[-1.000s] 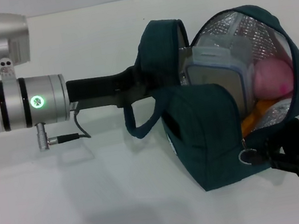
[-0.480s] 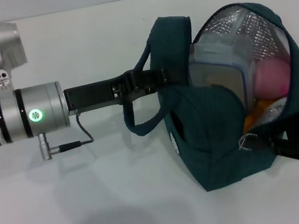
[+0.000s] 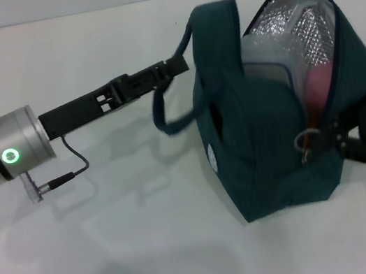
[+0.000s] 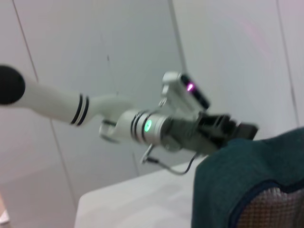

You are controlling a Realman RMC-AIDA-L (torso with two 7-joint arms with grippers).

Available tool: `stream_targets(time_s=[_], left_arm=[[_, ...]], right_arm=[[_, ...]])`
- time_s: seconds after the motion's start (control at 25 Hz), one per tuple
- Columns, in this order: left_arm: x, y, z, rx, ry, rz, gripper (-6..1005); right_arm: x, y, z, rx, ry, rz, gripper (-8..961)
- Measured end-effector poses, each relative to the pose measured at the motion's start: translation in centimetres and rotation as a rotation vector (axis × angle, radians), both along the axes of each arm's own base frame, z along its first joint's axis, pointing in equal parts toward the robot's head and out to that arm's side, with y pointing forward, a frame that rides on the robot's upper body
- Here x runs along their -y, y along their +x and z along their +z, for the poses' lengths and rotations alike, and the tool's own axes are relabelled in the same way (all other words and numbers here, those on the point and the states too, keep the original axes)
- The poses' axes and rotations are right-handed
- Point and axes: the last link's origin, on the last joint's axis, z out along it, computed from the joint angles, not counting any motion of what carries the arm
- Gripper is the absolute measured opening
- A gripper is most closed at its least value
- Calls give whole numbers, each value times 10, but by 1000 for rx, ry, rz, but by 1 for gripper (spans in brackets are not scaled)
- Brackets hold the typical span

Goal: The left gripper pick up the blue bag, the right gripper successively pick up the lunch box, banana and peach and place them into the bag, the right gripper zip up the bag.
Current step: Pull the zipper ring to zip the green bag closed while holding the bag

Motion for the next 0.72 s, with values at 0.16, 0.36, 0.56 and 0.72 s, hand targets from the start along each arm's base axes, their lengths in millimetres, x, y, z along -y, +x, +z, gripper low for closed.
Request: stream_targets(time_s=[0.16,0.36,0.56,0.72], left_arm=[[2,-7,4,-4,48,-1,752],[5,-15,8,-2,90,13,884],[8,-20,10,13,102,33,881],[12,-26,12,12,110,48,881]], right_arm=[[-3,-4,13,-30,52,4,7],[-11,-11,20,-57,88,1,7],[-14,-14,14,-20,57,6,7],[-21,-24,24,-60,87,16,7]])
